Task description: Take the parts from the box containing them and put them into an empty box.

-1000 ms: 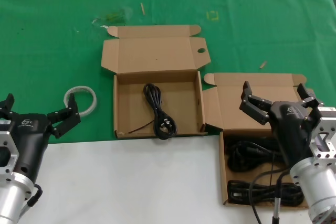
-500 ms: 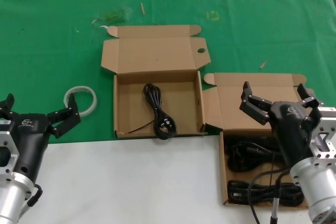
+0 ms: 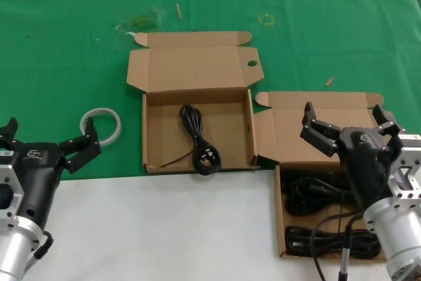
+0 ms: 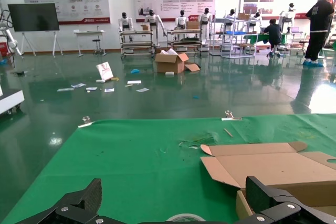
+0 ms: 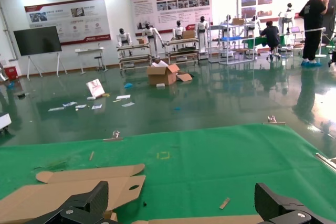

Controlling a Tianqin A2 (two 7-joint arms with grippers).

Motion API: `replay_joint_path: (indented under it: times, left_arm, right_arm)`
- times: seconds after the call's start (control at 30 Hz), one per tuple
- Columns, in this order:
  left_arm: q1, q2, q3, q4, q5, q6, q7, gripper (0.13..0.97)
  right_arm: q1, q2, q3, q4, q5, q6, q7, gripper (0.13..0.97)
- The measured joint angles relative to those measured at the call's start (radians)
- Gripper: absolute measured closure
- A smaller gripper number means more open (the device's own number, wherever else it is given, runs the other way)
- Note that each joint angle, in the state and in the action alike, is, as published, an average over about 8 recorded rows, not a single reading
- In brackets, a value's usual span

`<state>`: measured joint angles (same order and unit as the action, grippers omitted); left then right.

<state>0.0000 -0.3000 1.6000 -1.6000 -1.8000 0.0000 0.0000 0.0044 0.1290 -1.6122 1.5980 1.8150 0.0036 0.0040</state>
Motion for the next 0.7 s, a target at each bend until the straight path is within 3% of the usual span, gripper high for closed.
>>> replay_joint_path:
  times: [0.7]
  left_arm:
    - [0.000,0.000,0.000,0.000,0.000,0.000,0.000,0.132]
  right_arm:
    - [0.000,0.000,0.000,0.000,0.000,0.000,0.000,0.129]
